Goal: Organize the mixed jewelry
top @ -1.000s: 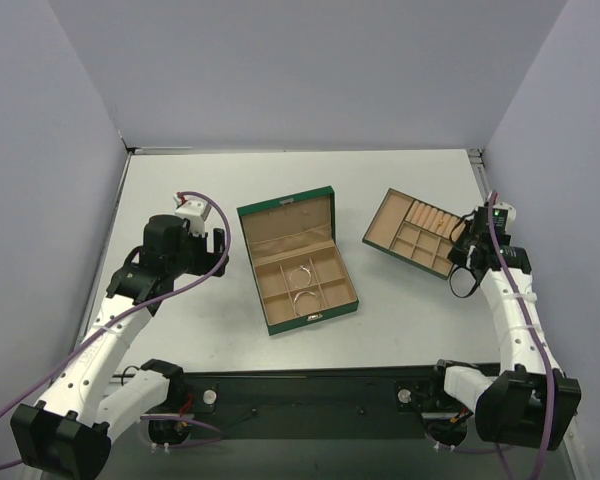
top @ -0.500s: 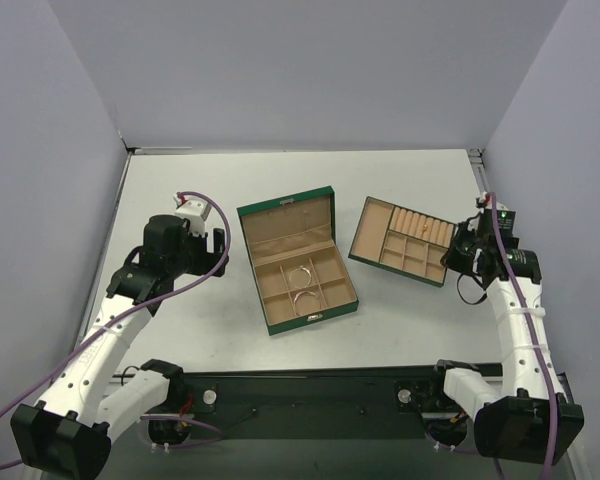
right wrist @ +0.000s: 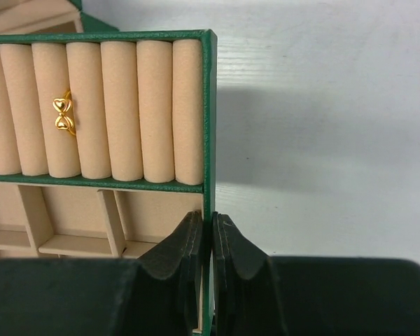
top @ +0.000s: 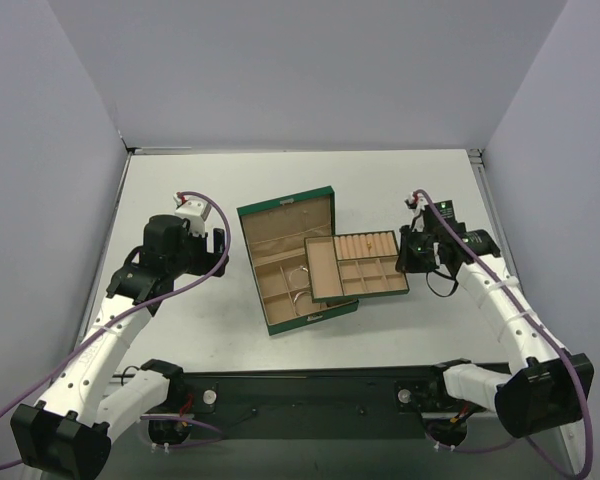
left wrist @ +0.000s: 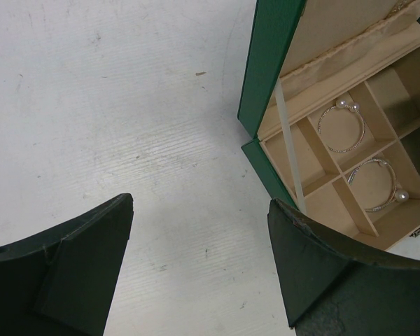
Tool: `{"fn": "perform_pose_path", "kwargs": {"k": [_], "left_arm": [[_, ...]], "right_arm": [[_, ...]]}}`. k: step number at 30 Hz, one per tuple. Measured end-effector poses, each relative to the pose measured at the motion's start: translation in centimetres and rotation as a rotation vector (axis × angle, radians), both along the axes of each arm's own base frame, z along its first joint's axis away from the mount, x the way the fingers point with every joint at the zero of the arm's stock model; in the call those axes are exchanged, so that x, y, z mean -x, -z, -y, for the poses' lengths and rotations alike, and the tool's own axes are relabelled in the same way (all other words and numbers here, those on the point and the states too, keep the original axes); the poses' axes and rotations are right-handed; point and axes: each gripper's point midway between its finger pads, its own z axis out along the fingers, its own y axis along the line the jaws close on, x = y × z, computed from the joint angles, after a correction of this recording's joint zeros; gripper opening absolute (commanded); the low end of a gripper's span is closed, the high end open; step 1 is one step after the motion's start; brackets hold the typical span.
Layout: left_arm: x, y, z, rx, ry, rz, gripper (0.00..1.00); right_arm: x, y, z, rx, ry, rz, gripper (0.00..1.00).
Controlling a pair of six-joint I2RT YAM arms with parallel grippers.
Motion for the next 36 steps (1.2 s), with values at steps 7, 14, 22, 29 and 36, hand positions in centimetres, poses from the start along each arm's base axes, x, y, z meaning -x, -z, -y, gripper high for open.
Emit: {"fn": "perform_pose_path", "kwargs": {"k": [7,14,22,29,36], "left_arm": [[0.0,0.0,0.0,0.000,0.000,0.000,0.88],[0.0,0.0,0.0,0.000,0.000,0.000,0.88],[0.0,0.0,0.0,-0.001,0.000,0.001,0.88],[0.0,0.0,0.0,0.000,-0.001,0.000,0.88],[0.0,0.0,0.0,0.000,-0.001,0.000,0.88]], "right_arm": [[-0.3,1.5,-3.7,0.022,-0.126,-0.043,0.00],[-1.8,3.7,-7.0,0.030,-0.200,-0.076,0.00],[-3.2,5.3,-10.3,0.039,-0.253,-0.085,0.00],[-3.1,6.0,-11.6,0.046,-0.274,-0.086,0.00],[-3.4,5.9,-12.3,0.042,-0.270,-0.066,0.00]]}}
